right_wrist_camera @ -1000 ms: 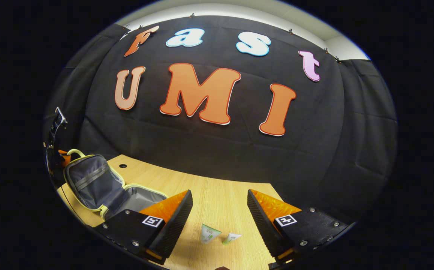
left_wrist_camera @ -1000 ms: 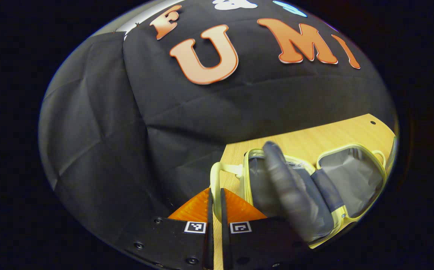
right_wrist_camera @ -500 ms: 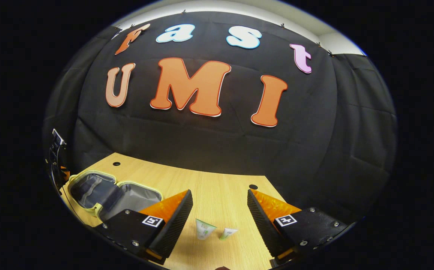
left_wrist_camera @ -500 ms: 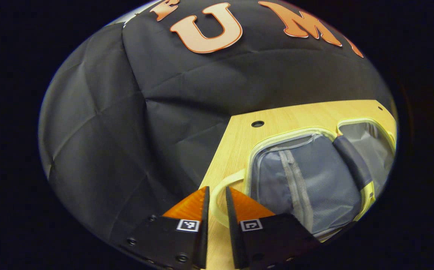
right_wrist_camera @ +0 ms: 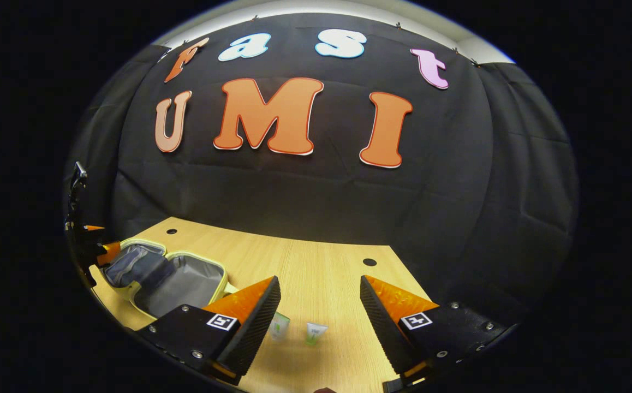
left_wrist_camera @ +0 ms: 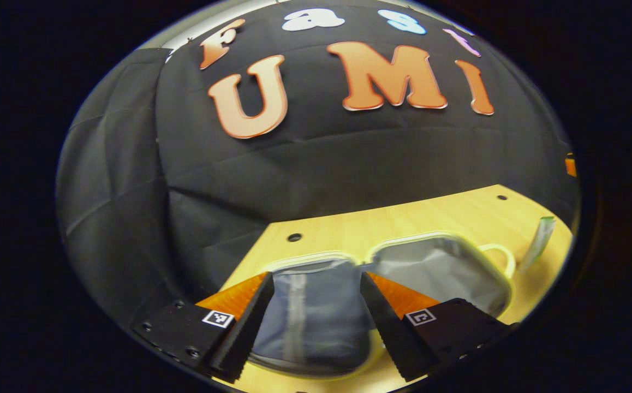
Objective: First open the suitcase, pack the skin care products into it, and then close the suitcase.
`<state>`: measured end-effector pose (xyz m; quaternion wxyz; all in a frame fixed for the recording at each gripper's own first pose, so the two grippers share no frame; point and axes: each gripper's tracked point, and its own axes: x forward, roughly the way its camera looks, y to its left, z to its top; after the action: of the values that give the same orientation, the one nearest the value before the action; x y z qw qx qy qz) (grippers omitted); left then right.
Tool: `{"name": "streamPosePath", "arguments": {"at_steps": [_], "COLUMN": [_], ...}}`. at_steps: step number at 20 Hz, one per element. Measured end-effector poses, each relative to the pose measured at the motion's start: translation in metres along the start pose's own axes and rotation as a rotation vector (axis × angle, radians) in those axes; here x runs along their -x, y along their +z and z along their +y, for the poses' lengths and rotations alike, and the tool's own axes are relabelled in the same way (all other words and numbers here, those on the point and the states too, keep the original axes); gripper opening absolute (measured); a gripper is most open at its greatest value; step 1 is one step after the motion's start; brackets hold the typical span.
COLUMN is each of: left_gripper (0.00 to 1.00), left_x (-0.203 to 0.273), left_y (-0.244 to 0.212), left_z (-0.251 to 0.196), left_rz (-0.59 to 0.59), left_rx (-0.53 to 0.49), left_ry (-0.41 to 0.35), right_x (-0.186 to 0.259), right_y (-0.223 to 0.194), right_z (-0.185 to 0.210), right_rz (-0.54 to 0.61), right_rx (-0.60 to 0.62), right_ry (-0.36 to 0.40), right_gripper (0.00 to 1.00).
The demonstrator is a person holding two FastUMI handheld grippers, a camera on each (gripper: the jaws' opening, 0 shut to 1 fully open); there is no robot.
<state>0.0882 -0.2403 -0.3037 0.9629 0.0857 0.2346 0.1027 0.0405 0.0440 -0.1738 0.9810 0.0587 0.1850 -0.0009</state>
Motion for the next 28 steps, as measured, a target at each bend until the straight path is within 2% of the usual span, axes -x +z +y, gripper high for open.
{"name": "streamPosePath", "arguments": {"at_steps": [3, 10, 15, 19, 22, 24, 26, 28], "left_gripper": [0.98, 0.99, 0.98, 0.94, 0.88, 0.88, 0.60, 0.58], "left_x": [0.009, 0.023, 0.018, 0.007, 0.001, -0.008, -0.015, -0.018], "left_y": [0.013, 0.028, 0.019, 0.003, -0.018, -0.024, -0.028, -0.028], "left_z": [-0.079, -0.253, -0.343, -0.398, -0.419, -0.433, -0.434, -0.434], "left_rz": [-0.017, -0.048, -0.001, 0.059, 0.125, 0.149, 0.164, 0.175], "left_rx": [0.025, -0.040, -0.062, -0.067, -0.054, -0.045, -0.038, -0.037], "left_ry": [-0.126, -0.406, -0.552, -0.624, -0.642, -0.644, -0.633, -0.621], "right_x": [-0.002, -0.001, 0.002, 0.006, 0.007, 0.006, 0.003, -0.002], "right_y": [-0.019, -0.071, -0.099, -0.118, -0.130, -0.134, -0.138, -0.145], "right_z": [-0.008, -0.029, -0.045, -0.054, -0.058, -0.057, -0.053, -0.048], "right_rz": [0.028, 0.108, 0.147, 0.181, 0.209, 0.226, 0.246, 0.274], "right_rx": [-0.006, 0.008, 0.016, 0.024, 0.039, 0.035, 0.033, 0.038], "right_ry": [0.043, 0.118, 0.135, 0.148, 0.156, 0.173, 0.193, 0.216], "right_gripper": [0.93, 0.93, 0.94, 0.93, 0.93, 0.94, 0.93, 0.93]}}
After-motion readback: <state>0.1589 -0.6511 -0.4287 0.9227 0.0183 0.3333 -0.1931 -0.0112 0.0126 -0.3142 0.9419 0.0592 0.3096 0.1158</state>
